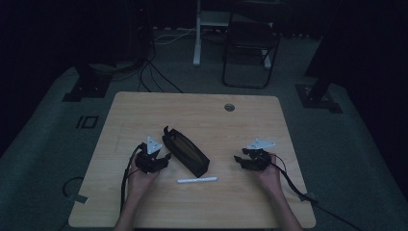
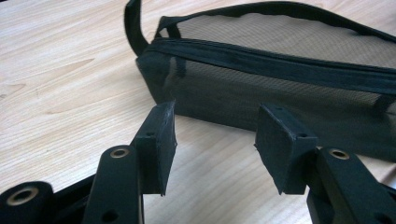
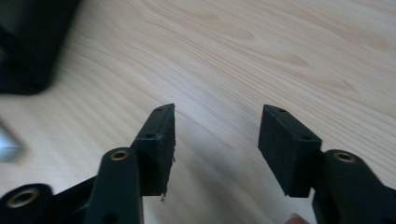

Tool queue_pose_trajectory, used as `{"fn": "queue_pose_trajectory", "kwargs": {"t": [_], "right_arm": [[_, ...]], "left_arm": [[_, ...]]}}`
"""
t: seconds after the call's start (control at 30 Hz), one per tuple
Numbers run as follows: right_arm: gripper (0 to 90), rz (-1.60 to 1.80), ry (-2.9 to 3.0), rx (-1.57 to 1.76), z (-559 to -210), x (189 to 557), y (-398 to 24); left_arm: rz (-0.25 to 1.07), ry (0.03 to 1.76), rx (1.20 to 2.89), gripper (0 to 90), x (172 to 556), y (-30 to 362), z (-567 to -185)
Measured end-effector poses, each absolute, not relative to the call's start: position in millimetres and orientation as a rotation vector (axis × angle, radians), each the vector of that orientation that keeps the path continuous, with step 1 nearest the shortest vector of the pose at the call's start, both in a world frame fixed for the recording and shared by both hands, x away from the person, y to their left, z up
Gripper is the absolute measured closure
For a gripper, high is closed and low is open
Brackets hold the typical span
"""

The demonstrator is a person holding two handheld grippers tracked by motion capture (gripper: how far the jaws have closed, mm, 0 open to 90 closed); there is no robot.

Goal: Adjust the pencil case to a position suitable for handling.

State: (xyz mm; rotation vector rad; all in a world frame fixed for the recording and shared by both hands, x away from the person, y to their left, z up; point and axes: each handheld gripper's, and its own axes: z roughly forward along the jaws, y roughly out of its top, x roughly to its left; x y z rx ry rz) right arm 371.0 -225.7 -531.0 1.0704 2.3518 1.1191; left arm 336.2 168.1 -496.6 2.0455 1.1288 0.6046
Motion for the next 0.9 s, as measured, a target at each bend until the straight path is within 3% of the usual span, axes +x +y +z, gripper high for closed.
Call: {"fn": "queue_pose_trajectory", "kwargs": {"t": [0.63, 0.9], "right_arm": [[51.5, 1.266, 2.42, 0.893, -506, 342, -187], [51.2, 1.326, 2.441, 0.836, -505, 333, -164]], "left_arm": [[0.559, 1.059, 2.079, 48.2, 315, 154, -503], [0.48, 0.984, 2.126, 49.2, 311, 129, -513]]}}
